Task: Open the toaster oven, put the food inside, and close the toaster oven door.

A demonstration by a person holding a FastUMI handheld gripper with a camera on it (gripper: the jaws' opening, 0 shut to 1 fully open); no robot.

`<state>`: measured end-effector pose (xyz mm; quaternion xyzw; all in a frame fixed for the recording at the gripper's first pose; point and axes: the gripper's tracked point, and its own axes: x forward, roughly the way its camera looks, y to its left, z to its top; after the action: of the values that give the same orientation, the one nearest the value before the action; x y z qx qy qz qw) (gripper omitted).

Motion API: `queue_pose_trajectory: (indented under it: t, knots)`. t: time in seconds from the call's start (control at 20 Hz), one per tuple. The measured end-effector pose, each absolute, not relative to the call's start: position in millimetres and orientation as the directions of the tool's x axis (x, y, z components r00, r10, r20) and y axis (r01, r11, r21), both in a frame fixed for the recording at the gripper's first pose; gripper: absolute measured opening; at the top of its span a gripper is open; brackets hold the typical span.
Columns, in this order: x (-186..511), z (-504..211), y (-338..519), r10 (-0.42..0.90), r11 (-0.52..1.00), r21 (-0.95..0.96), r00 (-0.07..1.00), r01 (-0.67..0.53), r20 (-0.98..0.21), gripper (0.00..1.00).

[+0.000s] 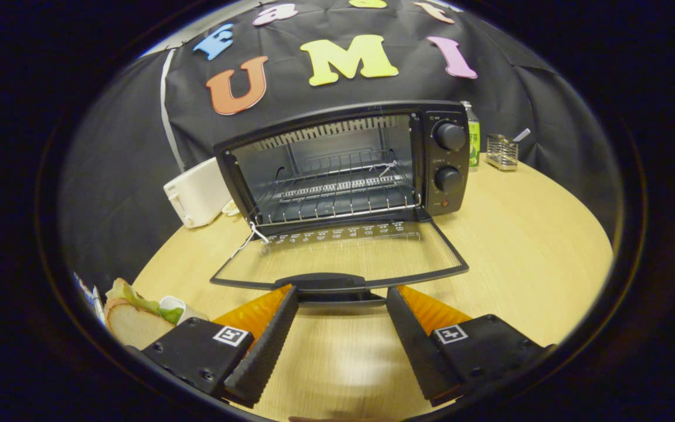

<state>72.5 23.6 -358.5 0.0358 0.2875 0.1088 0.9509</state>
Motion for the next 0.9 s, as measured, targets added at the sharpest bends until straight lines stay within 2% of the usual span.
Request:
queue_pose_trajectory:
  t: [0.6,0.9]
  knots:
    - [65.9,-365.9,18.7,0.194,0.981,0.107,0.801,-0.162,-0.566,0.98]
    - [37.8,-320.0,45.3,0.287,0.957,0.120,0.803,-0.265,-0.522,0.98]
